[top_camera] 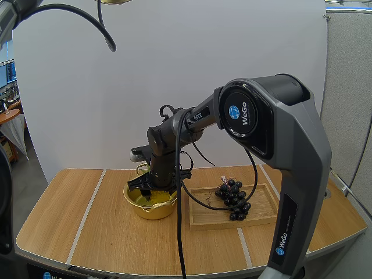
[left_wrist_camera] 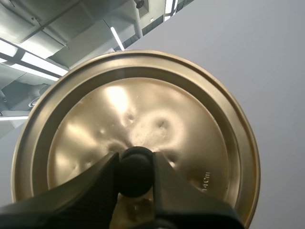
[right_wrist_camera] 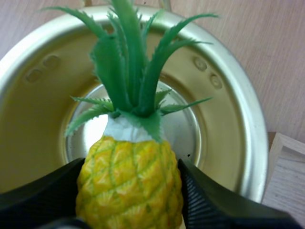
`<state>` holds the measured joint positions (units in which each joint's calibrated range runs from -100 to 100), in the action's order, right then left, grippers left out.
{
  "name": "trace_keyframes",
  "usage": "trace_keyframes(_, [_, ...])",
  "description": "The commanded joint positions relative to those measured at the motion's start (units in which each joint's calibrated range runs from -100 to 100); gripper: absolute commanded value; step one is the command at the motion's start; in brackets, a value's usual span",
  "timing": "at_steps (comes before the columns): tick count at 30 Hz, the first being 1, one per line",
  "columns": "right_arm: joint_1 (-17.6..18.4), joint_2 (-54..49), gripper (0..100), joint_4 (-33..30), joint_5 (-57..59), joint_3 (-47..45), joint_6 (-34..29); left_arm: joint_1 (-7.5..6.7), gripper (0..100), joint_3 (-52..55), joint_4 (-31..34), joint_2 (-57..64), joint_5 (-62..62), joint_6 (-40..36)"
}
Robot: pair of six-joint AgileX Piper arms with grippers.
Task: Open the pot, put the pineapple inside, and close it
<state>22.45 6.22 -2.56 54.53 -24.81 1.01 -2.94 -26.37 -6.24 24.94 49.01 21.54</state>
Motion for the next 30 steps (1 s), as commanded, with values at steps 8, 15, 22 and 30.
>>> trace_keyframes(8, [0.0, -0.4, 37, 1.0, 2.0, 0.4, 0.5, -0.19, 0, -0.5, 0.5, 0.4, -2.6, -0.5])
trace_keyframes(15, [0.0, -0.6, 100, 1.0, 4.6, 0.4, 0.5, -0.19, 0, -0.5, 0.5, 0.4, -2.6, -0.5])
trace_keyframes(22, [0.0, -5.0, 100, 1.0, 6.0, 0.4, 0.5, -0.19, 0, -0.5, 0.5, 0.4, -2.6, -0.5])
trace_keyframes(30, [0.0, -18.0, 100, 0.4, 9.5, -0.8, 0.5, -0.19, 0, -0.5, 0.5, 0.4, -2.6, -0.5])
